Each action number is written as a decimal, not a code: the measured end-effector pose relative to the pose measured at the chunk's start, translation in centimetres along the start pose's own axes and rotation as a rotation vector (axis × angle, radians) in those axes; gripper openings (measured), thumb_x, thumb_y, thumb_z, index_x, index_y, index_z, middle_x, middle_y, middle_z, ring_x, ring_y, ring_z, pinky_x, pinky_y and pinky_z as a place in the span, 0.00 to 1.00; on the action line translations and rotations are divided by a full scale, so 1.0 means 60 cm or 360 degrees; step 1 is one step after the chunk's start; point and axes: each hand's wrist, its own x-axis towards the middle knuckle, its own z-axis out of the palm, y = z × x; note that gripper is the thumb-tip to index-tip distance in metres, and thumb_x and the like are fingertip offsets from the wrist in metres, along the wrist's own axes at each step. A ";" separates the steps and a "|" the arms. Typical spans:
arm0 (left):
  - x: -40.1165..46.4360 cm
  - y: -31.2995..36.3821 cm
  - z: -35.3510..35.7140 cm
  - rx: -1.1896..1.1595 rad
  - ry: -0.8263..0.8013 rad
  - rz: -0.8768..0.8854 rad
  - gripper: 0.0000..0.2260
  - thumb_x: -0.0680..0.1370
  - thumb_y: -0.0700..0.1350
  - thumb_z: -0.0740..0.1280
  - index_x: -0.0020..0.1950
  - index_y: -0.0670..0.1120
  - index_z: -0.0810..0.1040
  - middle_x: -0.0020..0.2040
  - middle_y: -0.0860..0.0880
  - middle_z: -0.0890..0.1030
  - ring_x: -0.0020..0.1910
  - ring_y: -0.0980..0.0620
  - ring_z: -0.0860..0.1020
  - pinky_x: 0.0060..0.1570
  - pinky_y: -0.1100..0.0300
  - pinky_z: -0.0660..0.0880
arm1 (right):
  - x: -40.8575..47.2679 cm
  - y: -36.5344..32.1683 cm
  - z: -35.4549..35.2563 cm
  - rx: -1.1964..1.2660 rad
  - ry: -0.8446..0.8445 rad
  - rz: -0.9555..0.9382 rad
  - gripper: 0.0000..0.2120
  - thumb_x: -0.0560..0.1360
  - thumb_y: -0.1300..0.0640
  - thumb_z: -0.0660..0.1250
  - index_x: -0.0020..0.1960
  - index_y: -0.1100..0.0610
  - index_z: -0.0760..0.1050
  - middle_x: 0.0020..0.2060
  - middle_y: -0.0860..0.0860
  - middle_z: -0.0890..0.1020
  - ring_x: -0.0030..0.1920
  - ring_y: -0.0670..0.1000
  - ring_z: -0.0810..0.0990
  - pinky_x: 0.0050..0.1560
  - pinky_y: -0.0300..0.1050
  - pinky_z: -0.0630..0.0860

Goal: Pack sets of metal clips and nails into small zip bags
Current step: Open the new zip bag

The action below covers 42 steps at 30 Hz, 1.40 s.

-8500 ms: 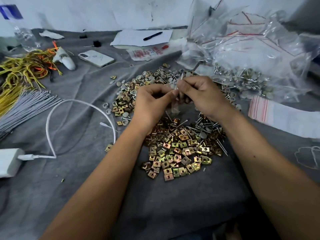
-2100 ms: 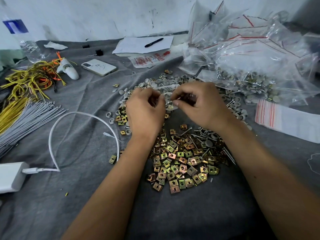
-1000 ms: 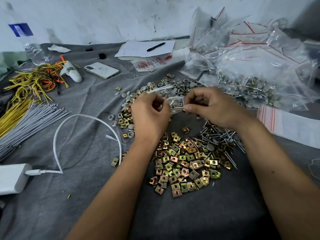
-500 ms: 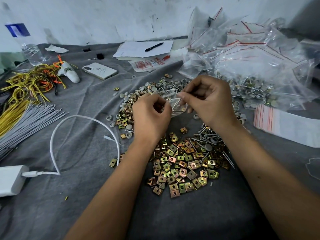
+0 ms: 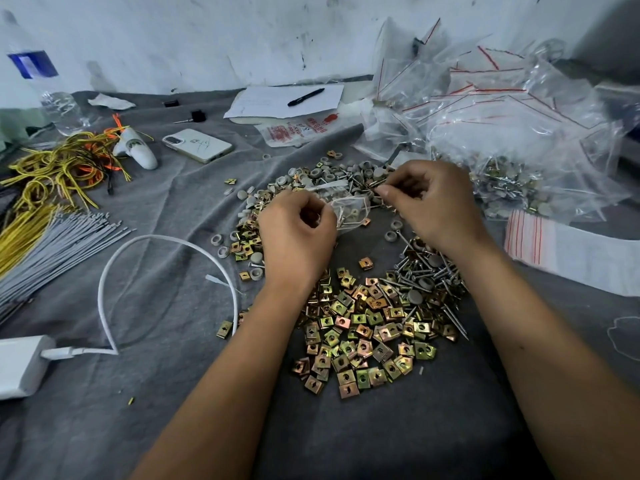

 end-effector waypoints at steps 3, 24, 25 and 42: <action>0.000 0.001 -0.001 0.0008 -0.0001 -0.0014 0.06 0.76 0.41 0.72 0.38 0.45 0.83 0.36 0.51 0.81 0.35 0.54 0.78 0.37 0.58 0.76 | 0.001 0.011 -0.016 -0.0400 -0.0231 -0.0036 0.09 0.73 0.46 0.77 0.43 0.50 0.84 0.35 0.43 0.83 0.36 0.43 0.81 0.39 0.43 0.79; 0.003 -0.001 -0.005 -0.0013 0.0095 -0.0095 0.07 0.75 0.42 0.72 0.37 0.45 0.81 0.35 0.49 0.81 0.36 0.48 0.79 0.39 0.47 0.78 | 0.007 0.026 -0.021 -0.0652 -0.0264 0.0037 0.06 0.76 0.54 0.75 0.51 0.54 0.84 0.46 0.50 0.85 0.49 0.49 0.81 0.46 0.35 0.69; 0.003 0.000 -0.005 -0.0017 0.0088 -0.0093 0.07 0.75 0.42 0.72 0.37 0.45 0.82 0.35 0.49 0.81 0.36 0.48 0.79 0.39 0.47 0.78 | 0.009 0.029 -0.021 -0.0767 -0.0236 0.0041 0.07 0.77 0.54 0.73 0.55 0.54 0.84 0.51 0.52 0.85 0.56 0.55 0.78 0.51 0.41 0.68; 0.001 0.000 0.001 -0.0001 0.0038 -0.0079 0.06 0.75 0.41 0.72 0.37 0.46 0.82 0.35 0.49 0.80 0.36 0.50 0.78 0.38 0.49 0.77 | 0.010 0.023 0.006 -0.0777 -0.0362 -0.0009 0.05 0.76 0.53 0.75 0.49 0.53 0.85 0.45 0.51 0.83 0.50 0.53 0.79 0.54 0.52 0.78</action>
